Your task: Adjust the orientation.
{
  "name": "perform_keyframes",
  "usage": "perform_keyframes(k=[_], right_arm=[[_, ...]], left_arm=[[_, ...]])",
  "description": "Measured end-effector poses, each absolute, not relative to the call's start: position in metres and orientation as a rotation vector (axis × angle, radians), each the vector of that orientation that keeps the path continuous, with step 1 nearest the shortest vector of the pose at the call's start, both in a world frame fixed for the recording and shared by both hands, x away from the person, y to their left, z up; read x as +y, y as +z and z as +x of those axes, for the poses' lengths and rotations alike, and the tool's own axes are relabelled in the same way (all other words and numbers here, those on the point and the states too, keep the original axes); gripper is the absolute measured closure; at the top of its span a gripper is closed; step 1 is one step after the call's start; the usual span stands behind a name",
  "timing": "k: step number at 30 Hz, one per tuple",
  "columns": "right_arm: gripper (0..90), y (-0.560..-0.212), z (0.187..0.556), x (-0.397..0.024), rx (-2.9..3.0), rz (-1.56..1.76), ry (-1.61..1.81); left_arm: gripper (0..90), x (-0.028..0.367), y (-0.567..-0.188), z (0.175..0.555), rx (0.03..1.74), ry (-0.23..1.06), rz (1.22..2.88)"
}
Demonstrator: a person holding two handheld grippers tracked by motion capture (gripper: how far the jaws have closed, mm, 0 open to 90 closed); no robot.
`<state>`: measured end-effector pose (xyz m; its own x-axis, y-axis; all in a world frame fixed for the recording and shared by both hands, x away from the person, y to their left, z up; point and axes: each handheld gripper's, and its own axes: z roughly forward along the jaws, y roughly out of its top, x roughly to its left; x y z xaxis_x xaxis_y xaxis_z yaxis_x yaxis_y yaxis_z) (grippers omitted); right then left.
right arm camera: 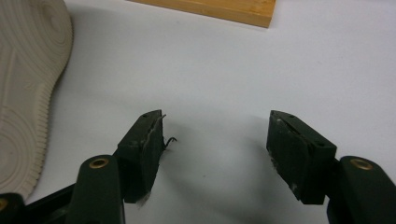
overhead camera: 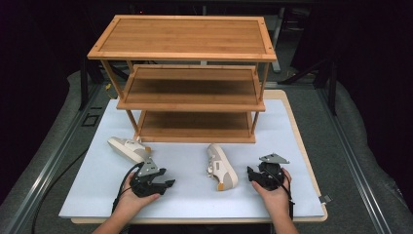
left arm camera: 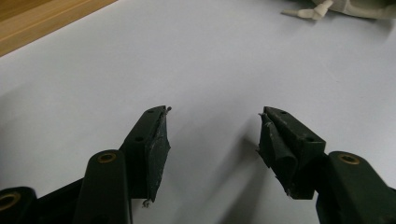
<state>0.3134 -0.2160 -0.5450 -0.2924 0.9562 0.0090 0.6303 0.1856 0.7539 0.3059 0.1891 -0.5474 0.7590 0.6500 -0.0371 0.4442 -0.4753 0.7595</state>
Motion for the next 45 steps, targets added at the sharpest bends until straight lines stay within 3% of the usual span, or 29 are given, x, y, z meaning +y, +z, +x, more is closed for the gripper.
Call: perform_keyframes(k=[9, 21, 34, 45], right_arm=[[42.0, -0.528, 0.298, -0.212, 1.955, 1.394, 1.031], [49.8, -0.518, 0.286, -0.203, 1.959, 1.340, 1.089], [61.3, -0.513, 0.281, -0.202, 1.965, 1.310, 1.130], [67.4, -0.512, 0.281, -0.203, 1.966, 1.311, 1.136]], left_arm=[[44.9, 0.194, -0.536, 0.298, 0.843, 0.327, 2.115], [44.1, 0.221, -0.518, 0.295, 0.968, 0.301, 1.951], [54.6, 0.246, -0.503, 0.292, 1.004, 0.339, 1.899], [49.8, 0.274, -0.490, 0.295, 1.105, 0.423, 1.829]])
